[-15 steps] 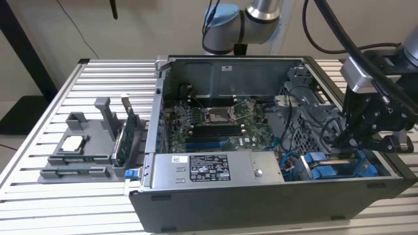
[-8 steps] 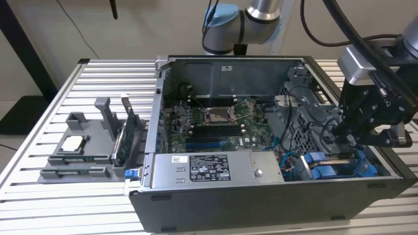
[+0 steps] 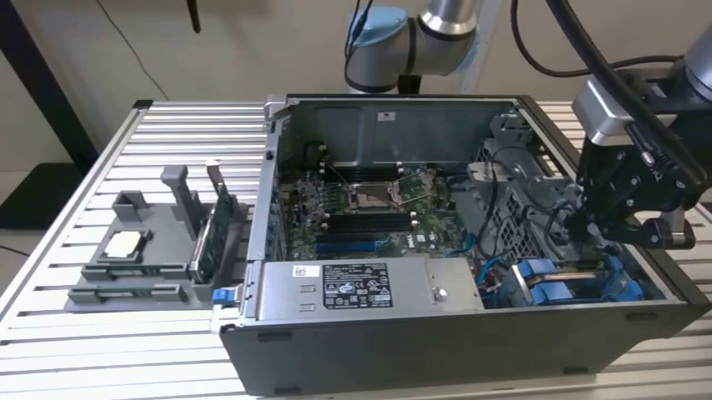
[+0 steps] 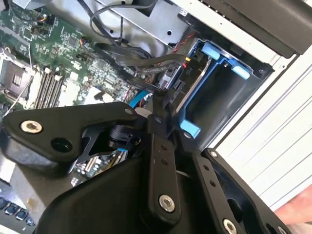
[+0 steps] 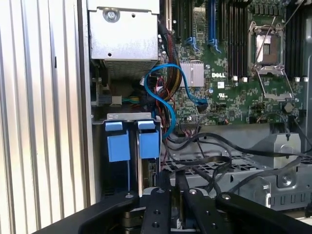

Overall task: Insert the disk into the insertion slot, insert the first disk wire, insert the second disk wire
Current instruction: 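Insert the second disk wire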

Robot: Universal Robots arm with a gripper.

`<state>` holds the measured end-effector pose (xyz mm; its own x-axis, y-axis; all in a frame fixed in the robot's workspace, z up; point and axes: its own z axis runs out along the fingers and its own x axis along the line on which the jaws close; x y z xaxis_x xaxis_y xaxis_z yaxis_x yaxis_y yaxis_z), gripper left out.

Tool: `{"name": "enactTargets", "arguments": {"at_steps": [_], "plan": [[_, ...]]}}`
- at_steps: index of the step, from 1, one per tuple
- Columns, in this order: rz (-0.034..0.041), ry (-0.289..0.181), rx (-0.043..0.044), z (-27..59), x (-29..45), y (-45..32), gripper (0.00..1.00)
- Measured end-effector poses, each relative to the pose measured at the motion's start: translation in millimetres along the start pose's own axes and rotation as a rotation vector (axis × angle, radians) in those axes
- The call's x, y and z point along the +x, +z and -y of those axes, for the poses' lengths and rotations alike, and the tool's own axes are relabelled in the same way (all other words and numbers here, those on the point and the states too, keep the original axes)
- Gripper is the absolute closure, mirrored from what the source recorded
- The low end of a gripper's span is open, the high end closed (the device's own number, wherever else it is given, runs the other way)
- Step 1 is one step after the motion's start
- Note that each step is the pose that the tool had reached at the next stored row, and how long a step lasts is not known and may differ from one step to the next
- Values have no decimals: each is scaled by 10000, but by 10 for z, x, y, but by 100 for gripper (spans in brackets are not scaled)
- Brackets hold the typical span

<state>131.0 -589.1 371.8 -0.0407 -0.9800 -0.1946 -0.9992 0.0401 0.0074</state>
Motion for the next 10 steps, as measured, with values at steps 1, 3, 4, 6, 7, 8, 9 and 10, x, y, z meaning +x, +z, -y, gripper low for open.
{"name": "enactTargets", "arguments": {"at_steps": [1,3,4,6,7,8,9,10], "plan": [[0,9,2,1,1,0,84],[-1,30,6,4,6,1,84],[-2,49,9,6,14,1,84],[-2,77,32,8,34,12,84],[-7,84,47,9,39,29,84],[-9,100,61,9,42,45,84],[-10,131,69,9,46,64,84],[-13,160,75,9,50,80,84]]}}
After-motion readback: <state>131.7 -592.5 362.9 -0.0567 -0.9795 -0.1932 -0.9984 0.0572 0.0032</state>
